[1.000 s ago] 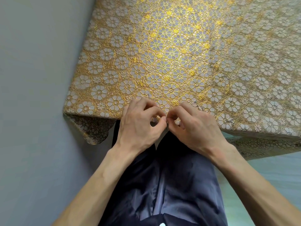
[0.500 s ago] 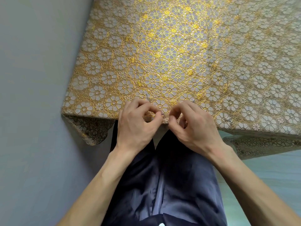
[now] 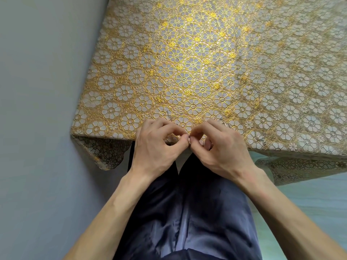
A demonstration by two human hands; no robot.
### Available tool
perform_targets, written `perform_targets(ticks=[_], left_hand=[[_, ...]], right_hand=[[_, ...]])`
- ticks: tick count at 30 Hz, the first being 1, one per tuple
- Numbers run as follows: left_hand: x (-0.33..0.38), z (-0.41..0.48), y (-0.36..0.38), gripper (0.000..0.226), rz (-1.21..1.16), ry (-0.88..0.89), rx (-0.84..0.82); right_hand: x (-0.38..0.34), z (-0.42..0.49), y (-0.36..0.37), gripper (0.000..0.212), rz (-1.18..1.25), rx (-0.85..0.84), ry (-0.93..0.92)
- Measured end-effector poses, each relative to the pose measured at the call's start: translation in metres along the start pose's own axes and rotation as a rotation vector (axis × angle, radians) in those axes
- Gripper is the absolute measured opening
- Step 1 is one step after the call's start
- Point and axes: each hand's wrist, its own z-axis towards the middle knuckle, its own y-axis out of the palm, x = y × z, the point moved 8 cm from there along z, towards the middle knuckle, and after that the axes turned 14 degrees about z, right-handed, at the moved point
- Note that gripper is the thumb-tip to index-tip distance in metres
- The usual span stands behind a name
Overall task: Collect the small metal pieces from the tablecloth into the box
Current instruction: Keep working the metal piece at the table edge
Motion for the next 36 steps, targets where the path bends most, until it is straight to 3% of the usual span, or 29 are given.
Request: perform_targets(ticks=[11,17,28,36], left_hand=[[-0.007,0.004,-0.005,0.026,-0.094,-0.059,-0.014],[-0.004,0.003,-0.003,0.026,-0.086,-0.067,-0.017],[-0.006,0.003,-0.003,0.019,-0.072,-0.062,-0.034],[-0.007,0.005,-0.002,0.02,-0.064,-0.094,-0.029]], right_hand=[[0.009,-0.003,-0.01,0.003,0.069,0.061,0.09],[0.004,-0.001,-0.007,0.012,0.121,0.048,0.075],[0.0,0.002,0.002,0.016,-0.015,0.024,0.009],[0.001,-0.001,-0.006,0.007,-0.003,0.019,0.013]])
